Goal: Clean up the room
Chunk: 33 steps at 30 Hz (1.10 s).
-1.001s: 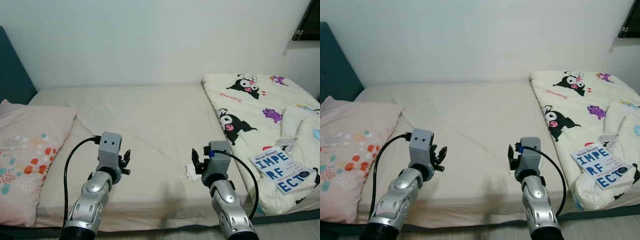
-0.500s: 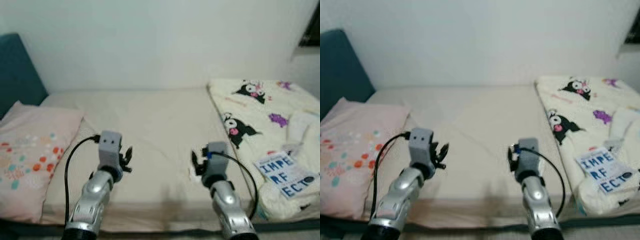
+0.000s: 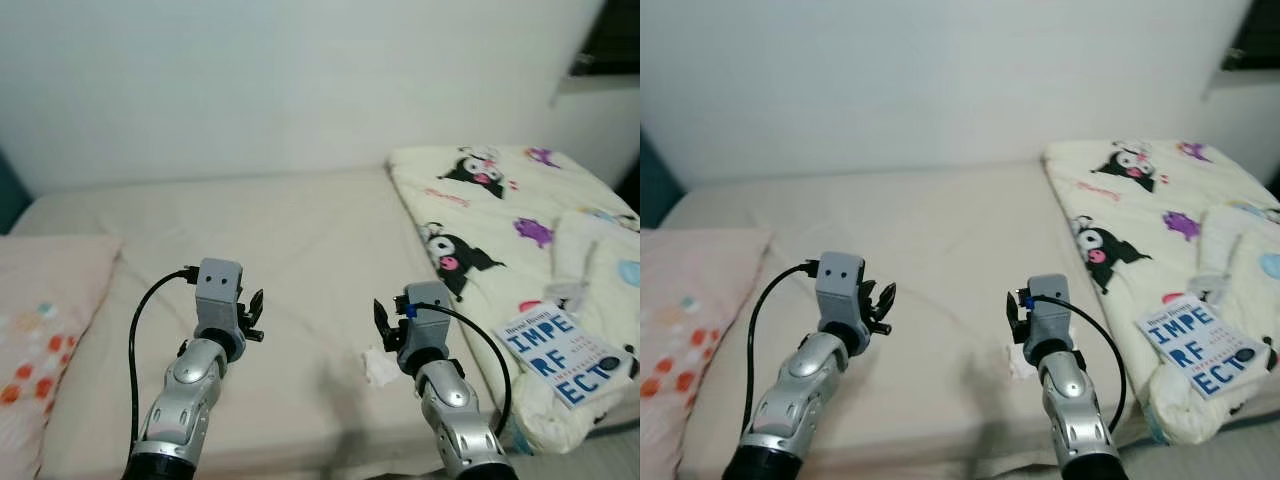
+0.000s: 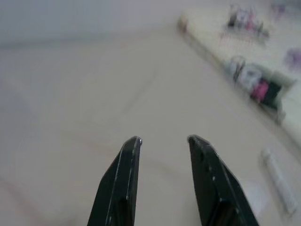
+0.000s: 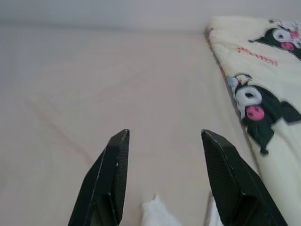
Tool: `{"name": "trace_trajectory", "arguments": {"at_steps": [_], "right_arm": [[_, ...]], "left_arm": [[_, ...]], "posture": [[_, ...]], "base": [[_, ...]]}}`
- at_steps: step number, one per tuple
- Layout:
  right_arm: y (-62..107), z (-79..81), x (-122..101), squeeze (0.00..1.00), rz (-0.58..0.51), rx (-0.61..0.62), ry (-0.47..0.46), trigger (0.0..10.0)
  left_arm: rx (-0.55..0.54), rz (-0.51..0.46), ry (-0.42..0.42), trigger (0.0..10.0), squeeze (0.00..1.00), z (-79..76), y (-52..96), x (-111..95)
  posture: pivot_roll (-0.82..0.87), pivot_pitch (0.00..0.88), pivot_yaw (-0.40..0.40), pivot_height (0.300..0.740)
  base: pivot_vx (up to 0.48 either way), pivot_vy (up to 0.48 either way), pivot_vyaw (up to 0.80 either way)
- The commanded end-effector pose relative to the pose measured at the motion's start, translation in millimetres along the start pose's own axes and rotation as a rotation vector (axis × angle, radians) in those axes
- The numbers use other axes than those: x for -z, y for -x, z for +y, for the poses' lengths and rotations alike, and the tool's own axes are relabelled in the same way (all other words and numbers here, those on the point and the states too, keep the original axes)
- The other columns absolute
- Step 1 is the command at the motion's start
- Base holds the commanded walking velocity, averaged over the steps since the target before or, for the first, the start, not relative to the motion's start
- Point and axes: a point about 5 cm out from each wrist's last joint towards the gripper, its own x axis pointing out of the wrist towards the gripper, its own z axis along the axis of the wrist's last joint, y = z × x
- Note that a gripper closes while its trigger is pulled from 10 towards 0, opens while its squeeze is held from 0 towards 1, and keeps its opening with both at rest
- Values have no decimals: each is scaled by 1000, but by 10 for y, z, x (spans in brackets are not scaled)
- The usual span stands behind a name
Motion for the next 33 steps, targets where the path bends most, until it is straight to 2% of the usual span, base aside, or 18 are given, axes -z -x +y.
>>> {"name": "trace_trajectory", "arguments": {"at_steps": [1, 15, 33], "right_arm": [[-55, 195, -75, 0, -22, -59, -20, 10000], [-64, 242, -67, 0, -18, -81, -29, 10000], [-65, 217, -80, 0, -27, -59, -56, 10000]], "left_arm": [[-69, 48, 0, 10000, 0, 193, 82, 123], [-98, 26, 3, 10000, 0, 272, 97, 81], [-80, 44, -13, 10000, 0, 261, 95, 122]], "posture": [[4, 9, -17, 740], [14, 11, -15, 740], [13, 3, -8, 740]], "base": [[0, 0, 0], [0, 0, 0], [0, 0, 0]]}}
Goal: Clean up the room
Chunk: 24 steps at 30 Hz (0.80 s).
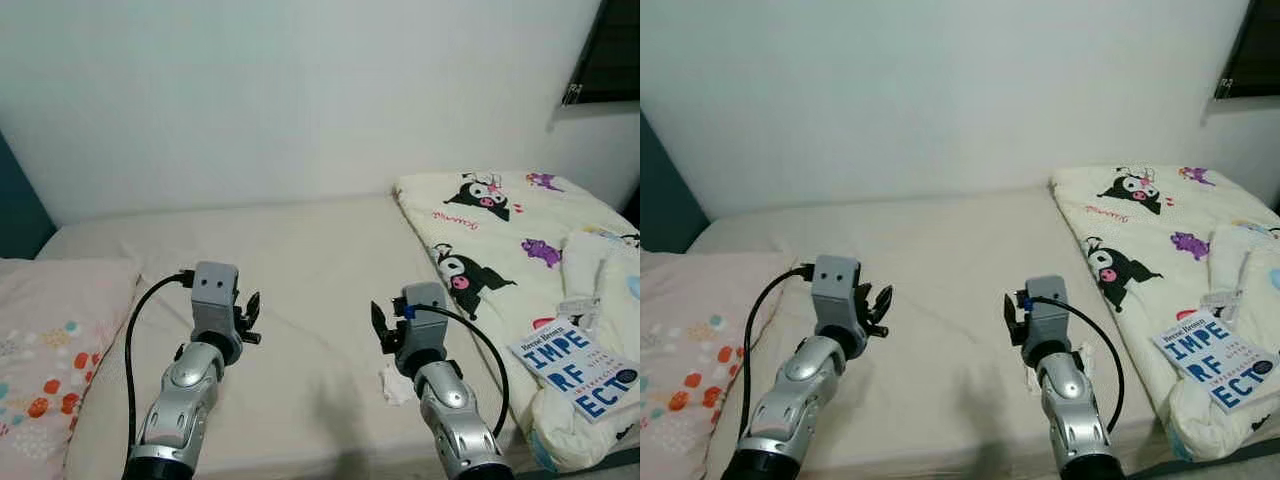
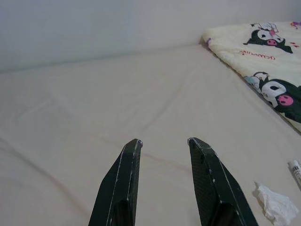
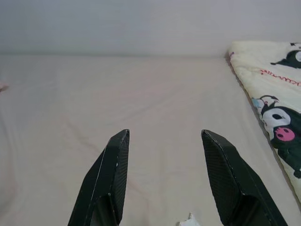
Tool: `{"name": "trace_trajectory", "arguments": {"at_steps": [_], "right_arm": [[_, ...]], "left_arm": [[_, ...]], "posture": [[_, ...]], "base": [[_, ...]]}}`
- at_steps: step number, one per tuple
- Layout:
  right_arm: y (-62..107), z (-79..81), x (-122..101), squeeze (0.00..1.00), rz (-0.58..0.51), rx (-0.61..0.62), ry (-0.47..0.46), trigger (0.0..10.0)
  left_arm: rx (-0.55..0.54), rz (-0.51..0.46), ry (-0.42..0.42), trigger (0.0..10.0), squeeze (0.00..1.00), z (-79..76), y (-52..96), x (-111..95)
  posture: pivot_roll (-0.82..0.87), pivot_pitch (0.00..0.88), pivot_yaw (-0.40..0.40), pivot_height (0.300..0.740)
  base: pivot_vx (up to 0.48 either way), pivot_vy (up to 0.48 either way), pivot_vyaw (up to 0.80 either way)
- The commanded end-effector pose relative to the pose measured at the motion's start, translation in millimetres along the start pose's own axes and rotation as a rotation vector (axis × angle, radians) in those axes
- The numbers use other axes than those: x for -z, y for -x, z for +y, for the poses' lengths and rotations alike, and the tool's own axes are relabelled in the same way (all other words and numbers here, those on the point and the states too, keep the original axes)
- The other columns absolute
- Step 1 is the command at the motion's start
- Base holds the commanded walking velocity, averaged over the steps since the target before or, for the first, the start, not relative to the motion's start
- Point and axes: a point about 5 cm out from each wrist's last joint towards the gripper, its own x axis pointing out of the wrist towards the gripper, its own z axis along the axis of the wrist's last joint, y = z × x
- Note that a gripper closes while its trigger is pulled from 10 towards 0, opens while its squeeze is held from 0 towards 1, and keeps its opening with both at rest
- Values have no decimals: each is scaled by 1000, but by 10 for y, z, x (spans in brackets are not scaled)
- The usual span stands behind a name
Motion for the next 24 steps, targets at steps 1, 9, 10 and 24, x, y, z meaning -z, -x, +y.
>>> {"name": "trace_trajectory", "arguments": {"at_steps": [1, 9, 10, 24], "right_arm": [[-3, 2, 10, 0, 2, 12, -29, 10000], [-6, 7, 3, 0, 1, 3, -9, 10000], [-11, 10, -1, 0, 1, -3, 6, 10000], [-40, 55, -12, 0, 6, -34, -3, 10000]], "left_arm": [[-11, 21, -13, 10000, 0, 25, 1, 53], [-20, 27, -25, 10000, 0, 60, 4, 65], [-15, 24, -40, 10000, 0, 55, 5, 53], [-99, 68, 14, 10000, 0, 145, 7, 90]], "posture": [[13, 3, -8, 740], [13, 2, -11, 740], [15, 2, -13, 740], [20, 2, -21, 740]], "base": [[0, 0, 0], [0, 0, 0], [0, -480, 800], [0, -309, 557]]}}
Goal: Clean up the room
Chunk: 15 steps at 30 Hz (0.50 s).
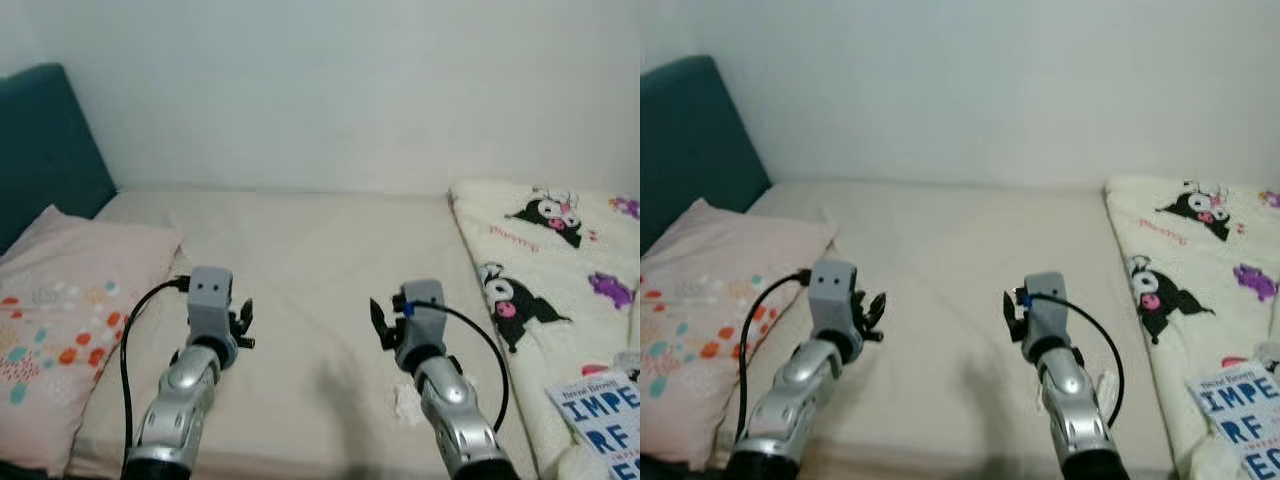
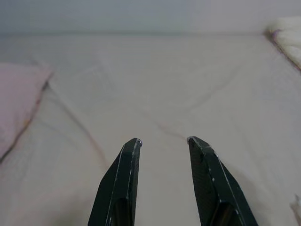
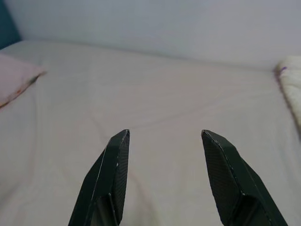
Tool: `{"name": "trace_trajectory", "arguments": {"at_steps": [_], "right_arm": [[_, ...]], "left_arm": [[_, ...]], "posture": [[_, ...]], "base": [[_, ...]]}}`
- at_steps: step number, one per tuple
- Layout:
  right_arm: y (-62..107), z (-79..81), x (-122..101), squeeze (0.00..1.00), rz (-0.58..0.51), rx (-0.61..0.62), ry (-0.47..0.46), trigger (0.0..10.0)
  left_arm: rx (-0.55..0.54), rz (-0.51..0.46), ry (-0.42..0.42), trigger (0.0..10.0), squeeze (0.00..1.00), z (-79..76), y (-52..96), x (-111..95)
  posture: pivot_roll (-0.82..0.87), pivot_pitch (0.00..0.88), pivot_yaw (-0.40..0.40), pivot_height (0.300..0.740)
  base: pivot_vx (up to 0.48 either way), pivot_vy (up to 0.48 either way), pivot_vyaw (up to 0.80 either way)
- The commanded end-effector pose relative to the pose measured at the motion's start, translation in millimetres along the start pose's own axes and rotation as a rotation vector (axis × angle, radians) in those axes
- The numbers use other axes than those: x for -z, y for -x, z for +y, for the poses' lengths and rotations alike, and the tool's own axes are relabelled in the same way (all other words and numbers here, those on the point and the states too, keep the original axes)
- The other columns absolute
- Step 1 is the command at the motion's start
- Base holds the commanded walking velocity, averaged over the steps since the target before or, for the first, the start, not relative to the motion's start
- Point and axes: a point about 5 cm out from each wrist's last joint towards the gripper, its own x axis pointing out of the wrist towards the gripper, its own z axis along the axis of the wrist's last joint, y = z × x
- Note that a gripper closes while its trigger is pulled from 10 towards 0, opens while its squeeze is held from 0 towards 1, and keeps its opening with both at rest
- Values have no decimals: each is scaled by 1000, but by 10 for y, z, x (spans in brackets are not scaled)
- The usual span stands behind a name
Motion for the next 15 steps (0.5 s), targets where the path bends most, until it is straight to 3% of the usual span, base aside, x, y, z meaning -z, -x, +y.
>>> {"name": "trace_trajectory", "arguments": {"at_steps": [1, 15], "right_arm": [[14, 29, 53, 0, 23, -9, -21, 10000], [41, -17, 83, 0, 33, 25, -27, 10000]], "left_arm": [[-26, 27, 7, 10000, 0, 56, 16, 58], [16, 38, -33, 10000, 0, 15, 16, 91]], "posture": [[21, 2, -21, 740], [9, 1, -8, 740]], "base": [[0, 0, 0], [0, 0, 0]]}}
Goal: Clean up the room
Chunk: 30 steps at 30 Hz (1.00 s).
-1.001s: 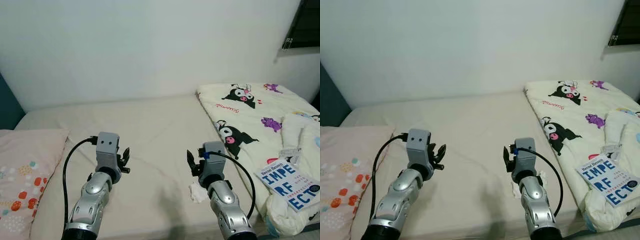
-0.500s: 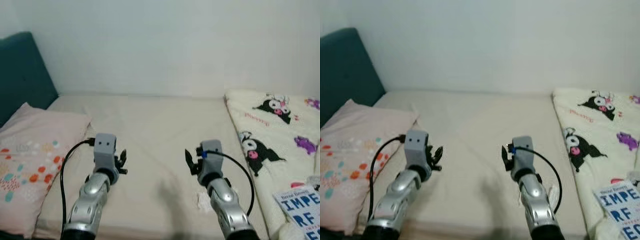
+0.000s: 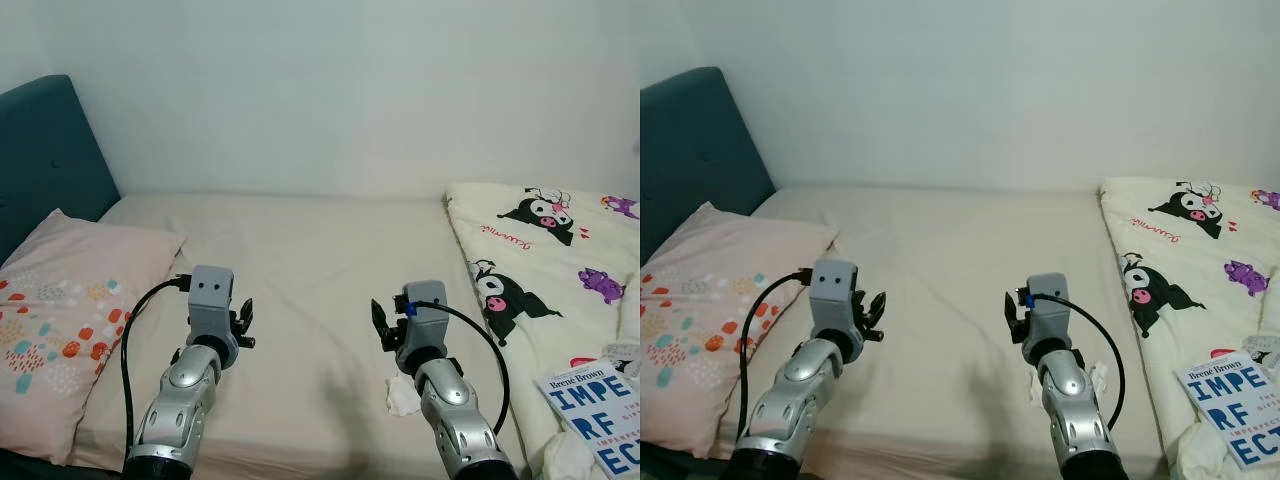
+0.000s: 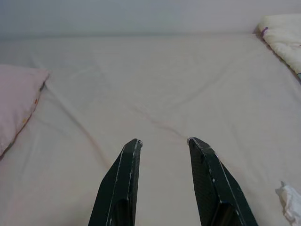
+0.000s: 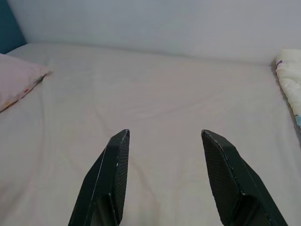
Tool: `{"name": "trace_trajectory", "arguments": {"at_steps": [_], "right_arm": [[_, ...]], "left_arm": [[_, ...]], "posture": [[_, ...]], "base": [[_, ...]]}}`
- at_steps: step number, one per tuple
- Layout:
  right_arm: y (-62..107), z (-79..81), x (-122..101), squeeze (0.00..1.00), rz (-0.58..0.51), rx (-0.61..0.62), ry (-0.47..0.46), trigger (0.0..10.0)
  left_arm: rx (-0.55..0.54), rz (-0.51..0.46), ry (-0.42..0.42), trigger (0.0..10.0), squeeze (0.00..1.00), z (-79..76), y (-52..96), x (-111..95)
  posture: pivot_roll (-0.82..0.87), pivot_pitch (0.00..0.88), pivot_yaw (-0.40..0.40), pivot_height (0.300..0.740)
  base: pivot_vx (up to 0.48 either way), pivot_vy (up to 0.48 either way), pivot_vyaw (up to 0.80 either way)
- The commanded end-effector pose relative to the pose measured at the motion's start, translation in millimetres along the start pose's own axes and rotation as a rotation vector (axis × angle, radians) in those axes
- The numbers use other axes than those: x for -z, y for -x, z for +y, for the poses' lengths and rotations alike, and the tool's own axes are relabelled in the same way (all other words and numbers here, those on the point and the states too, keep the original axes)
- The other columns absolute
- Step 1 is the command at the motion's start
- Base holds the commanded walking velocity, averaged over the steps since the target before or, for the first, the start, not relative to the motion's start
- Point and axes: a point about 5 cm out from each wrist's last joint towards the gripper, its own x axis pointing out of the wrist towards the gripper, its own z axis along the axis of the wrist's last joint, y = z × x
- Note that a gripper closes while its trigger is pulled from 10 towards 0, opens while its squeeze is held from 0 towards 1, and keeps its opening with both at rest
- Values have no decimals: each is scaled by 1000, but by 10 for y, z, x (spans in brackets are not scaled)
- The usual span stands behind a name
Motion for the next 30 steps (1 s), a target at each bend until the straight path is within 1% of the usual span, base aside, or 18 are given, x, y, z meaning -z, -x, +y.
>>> {"name": "trace_trajectory", "arguments": {"at_steps": [1, 3, 7, 20, 29, 30], "right_arm": [[14, -31, 38, 0, 18, 36, -24, 10000], [25, -81, 52, 0, 25, 73, -47, 10000], [36, -127, 47, 0, 21, 85, -52, 10000], [47, -134, 91, 0, 38, 91, -53, 10000], [49, -135, 106, 0, 45, 98, -67, 10000], [54, -143, 110, 0, 47, 103, -69, 10000]], "left_arm": [[1, 16, -20, 10000, 0, 40, 0, 33], [15, 13, -17, 10000, 0, 35, -1, 33], [21, 11, -29, 10000, 0, 48, 2, 58], [11, 3, -64, 10000, 0, 82, 25, 90], [24, 2, -73, 10000, 0, 53, 34, 103], [33, 0, -77, 10000, 0, 39, 29, 104]], "posture": [[8, 0, -9, 740], [5, 0, -9, 735], [0, 0, -12, 720], [7, 0, -27, 680], [9, 0, -26, 650], [7, 5, -22, 640]], "base": [[0, 0, 0], [0, 0, 0], [0, 0, 0], [0, 0, 0], [0, 0, 0], [0, 0, 0]]}}
